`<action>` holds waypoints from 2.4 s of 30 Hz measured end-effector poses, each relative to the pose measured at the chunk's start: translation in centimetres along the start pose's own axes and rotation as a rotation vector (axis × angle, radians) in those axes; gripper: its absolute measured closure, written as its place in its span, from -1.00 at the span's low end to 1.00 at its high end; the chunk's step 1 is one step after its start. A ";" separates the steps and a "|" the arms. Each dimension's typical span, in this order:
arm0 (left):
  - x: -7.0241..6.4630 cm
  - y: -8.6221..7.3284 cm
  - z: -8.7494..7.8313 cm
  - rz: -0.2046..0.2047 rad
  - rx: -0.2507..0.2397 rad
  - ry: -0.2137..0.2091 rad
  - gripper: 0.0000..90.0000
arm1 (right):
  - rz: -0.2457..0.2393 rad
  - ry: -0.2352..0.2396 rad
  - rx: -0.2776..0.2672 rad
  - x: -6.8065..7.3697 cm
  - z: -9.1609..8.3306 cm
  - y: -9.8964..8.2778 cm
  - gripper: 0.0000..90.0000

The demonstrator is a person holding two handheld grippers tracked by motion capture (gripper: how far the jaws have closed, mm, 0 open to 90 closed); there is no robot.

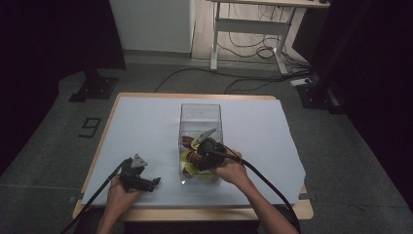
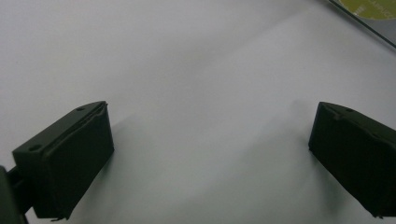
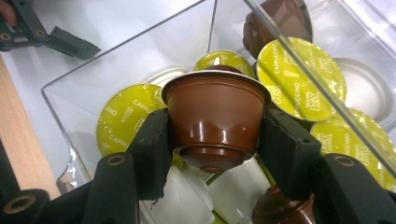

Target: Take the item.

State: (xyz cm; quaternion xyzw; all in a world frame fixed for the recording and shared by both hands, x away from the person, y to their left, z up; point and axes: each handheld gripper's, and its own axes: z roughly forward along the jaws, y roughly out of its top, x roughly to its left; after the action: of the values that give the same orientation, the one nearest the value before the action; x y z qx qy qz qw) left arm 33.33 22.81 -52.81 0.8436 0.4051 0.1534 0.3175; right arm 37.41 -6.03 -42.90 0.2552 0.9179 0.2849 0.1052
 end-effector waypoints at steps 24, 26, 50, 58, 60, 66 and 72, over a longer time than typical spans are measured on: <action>0.0 0.0 0.0 0.000 -0.001 0.000 -1.00 | 0.019 0.003 -0.089 -0.7 -3.3 -0.5 -0.01; 0.0 0.0 0.0 0.001 0.000 0.000 -1.00 | 0.023 0.001 -0.095 -0.8 -3.6 -0.6 -0.01; 0.0 0.0 0.0 0.001 -0.001 0.001 -1.00 | 0.050 -0.037 -0.153 -2.0 -6.5 -1.6 -0.01; 0.0 0.0 0.0 0.000 -0.001 0.000 -1.00 | 0.060 -0.056 -0.164 -2.5 -7.3 -2.0 -0.01; 0.0 0.0 0.0 0.000 -0.001 0.000 -1.00 | 0.065 -0.060 -0.168 -2.7 -7.6 -2.1 -0.01; 0.0 0.0 0.0 0.000 -0.001 0.001 -1.00 | 0.075 -0.073 -0.177 -3.2 -8.2 -2.3 -0.01; 0.0 0.0 0.0 0.000 -0.001 0.000 -1.00 | 0.089 -0.095 -0.188 -3.8 -8.8 -2.8 0.00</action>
State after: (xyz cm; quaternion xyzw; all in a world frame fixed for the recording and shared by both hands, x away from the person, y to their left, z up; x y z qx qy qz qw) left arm 33.33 22.81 -52.81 0.8434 0.4051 0.1537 0.3178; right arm 36.52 -14.22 -37.14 0.2979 0.8689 0.3618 0.1593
